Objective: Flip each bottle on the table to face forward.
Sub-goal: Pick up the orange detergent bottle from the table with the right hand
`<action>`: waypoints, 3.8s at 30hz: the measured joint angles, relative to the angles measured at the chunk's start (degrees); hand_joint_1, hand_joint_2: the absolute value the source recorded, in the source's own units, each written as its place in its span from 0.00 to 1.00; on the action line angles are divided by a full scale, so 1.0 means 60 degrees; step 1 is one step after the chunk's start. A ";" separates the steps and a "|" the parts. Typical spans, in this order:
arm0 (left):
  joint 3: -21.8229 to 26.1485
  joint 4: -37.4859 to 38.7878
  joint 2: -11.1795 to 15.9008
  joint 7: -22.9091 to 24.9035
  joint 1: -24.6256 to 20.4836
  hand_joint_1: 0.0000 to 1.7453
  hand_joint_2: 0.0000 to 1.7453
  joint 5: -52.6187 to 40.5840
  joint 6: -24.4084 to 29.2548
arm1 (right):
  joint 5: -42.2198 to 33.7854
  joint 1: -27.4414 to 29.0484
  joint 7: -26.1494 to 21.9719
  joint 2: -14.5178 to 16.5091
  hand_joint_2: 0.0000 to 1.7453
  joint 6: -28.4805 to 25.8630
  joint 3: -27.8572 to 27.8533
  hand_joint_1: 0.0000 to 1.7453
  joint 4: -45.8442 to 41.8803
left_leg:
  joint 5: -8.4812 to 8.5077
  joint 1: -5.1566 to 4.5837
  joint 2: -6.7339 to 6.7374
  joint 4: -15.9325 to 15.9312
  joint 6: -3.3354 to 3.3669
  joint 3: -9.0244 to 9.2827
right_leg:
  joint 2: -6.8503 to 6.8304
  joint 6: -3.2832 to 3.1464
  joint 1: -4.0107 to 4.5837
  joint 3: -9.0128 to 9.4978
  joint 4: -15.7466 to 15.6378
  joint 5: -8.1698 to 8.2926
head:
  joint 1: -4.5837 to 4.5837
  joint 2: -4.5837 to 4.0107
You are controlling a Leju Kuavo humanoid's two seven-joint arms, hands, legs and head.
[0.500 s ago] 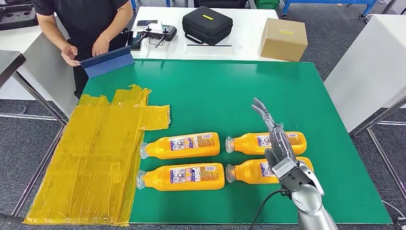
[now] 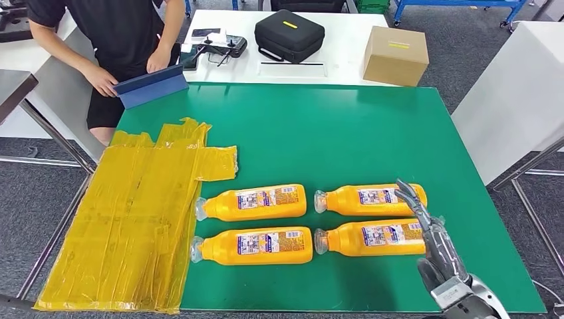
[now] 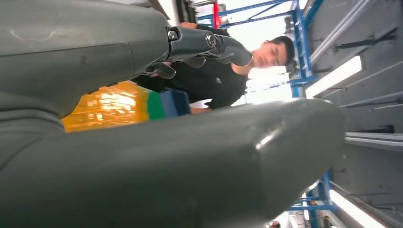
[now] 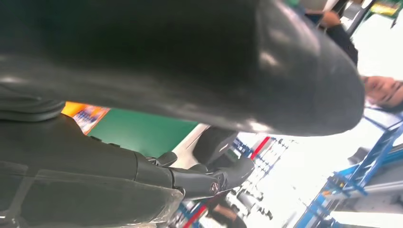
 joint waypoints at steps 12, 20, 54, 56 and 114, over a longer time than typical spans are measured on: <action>-0.0206 0.0249 -0.0004 0.0269 -0.0778 0.00 0.00 0.0102 0.0400 | 0.1586 -0.0193 0.0792 0.0548 1.00 -0.0328 -0.0541 0.00 -0.0344 | -0.0002 -0.0007 0.0050 0.0000 0.0000 0.0031 | 0.0052 -0.0005 -0.0005 -0.0082 -0.0004 -0.0001 | 0.0005 0.0000; -0.0228 0.0681 -0.0008 0.0291 -0.1423 0.00 0.00 0.0169 0.0390 | 0.2711 -0.0259 0.1284 0.0798 1.00 -0.0501 -0.0528 0.00 -0.0389 | 0.0004 -0.0009 0.0055 0.0001 0.0004 0.0027 | 0.0053 -0.0003 -0.0003 0.0009 0.0000 0.0005 | 0.0001 0.0000; -0.3543 0.2146 0.1335 0.0544 -0.2921 0.00 0.00 0.0050 0.2133 | 0.4372 -0.2960 0.2039 0.1458 1.00 -0.0425 0.0701 0.00 0.1785 | 0.0029 -0.0009 0.0060 0.0002 0.0021 0.0020 | 0.0060 0.0014 -0.0002 0.0013 0.0004 0.0025 | 0.0004 0.0000; -0.3593 0.2134 0.1378 0.0544 -0.2905 0.00 0.00 0.0053 0.2154 | 0.4389 -0.2958 0.2029 0.1487 1.00 -0.0470 0.0756 0.00 0.1827 | 0.0030 -0.0009 0.0060 0.0002 0.0021 0.0020 | 0.0060 0.0014 -0.0002 0.0015 0.0006 0.0025 | 0.0005 0.0000; -0.3747 0.2138 0.1081 0.2364 -0.2713 0.00 0.00 -0.1291 0.3087 | 0.7283 -0.4212 0.2905 0.1948 0.00 -0.1058 0.1605 0.00 0.3165 | 0.0033 -0.0011 0.0057 0.0007 0.0020 0.0008 | 0.0056 0.0019 -0.0004 0.0001 0.0006 0.0032 | 0.0004 0.0000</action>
